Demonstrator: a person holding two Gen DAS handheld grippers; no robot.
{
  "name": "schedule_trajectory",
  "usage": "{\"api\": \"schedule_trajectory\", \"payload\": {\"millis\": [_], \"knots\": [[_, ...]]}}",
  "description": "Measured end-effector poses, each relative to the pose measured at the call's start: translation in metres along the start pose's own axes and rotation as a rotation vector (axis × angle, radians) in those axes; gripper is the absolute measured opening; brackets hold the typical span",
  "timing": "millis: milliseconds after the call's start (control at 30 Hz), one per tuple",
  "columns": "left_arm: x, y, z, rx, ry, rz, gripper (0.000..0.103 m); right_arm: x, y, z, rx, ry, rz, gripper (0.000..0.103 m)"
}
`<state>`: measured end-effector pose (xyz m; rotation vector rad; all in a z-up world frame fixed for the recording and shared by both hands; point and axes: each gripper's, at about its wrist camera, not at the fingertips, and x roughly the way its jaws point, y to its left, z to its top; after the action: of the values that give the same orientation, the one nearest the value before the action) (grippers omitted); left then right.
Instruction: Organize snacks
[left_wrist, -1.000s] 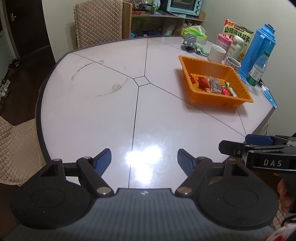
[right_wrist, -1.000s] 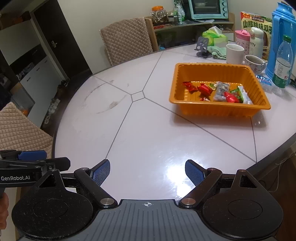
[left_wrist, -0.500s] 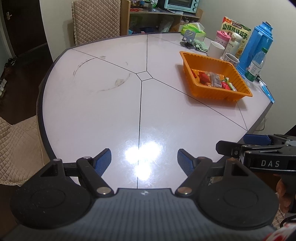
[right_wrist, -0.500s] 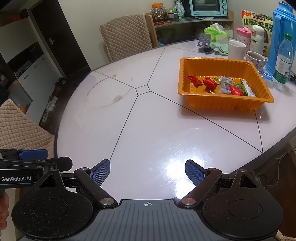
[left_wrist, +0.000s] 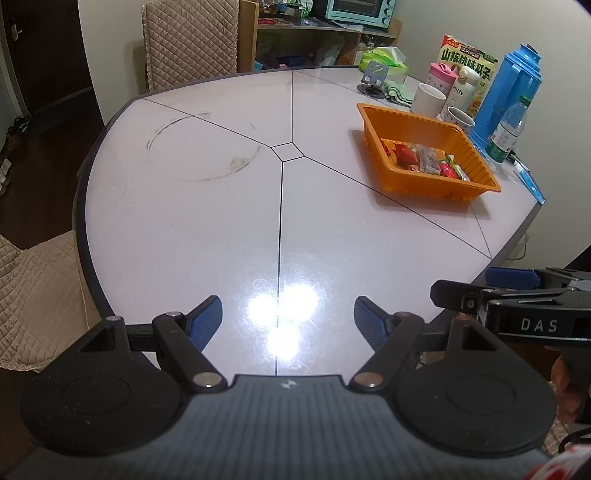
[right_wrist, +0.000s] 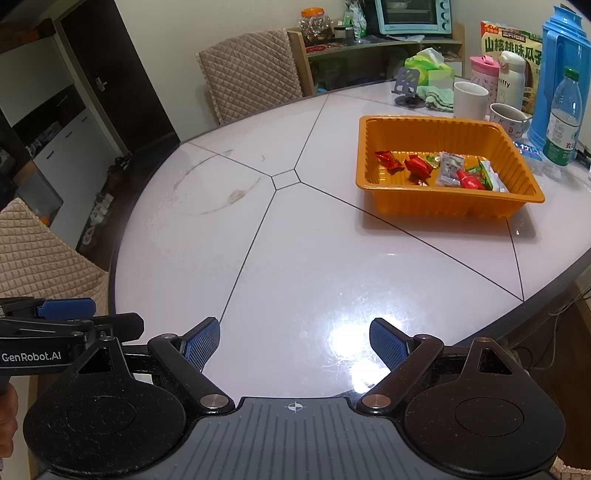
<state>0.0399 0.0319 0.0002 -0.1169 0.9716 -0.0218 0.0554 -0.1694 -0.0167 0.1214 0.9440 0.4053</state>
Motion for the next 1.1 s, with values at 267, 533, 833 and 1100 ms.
{"api": "schedule_trajectory", "payload": {"millis": [267, 533, 833, 1100], "knots": [[-0.0004, -0.0002, -0.0012, 0.005, -0.002, -0.004, 0.077, -0.0014, -0.0003, 0.0002, 0.003, -0.003, -0.004, 0.088], [0.0, 0.0001, -0.0016, 0.007, -0.004, -0.006, 0.077, -0.0024, 0.0004, 0.0005, 0.006, -0.004, -0.005, 0.088], [0.0004, 0.0002, -0.0017, 0.007, -0.003, -0.007, 0.077, -0.0024, 0.0003, 0.0003, 0.006, -0.004, -0.006, 0.088], [0.0013, 0.0024, -0.001, 0.011, -0.005, -0.011, 0.078, -0.0011, 0.0036, 0.0012, 0.011, -0.005, -0.013, 0.088]]}}
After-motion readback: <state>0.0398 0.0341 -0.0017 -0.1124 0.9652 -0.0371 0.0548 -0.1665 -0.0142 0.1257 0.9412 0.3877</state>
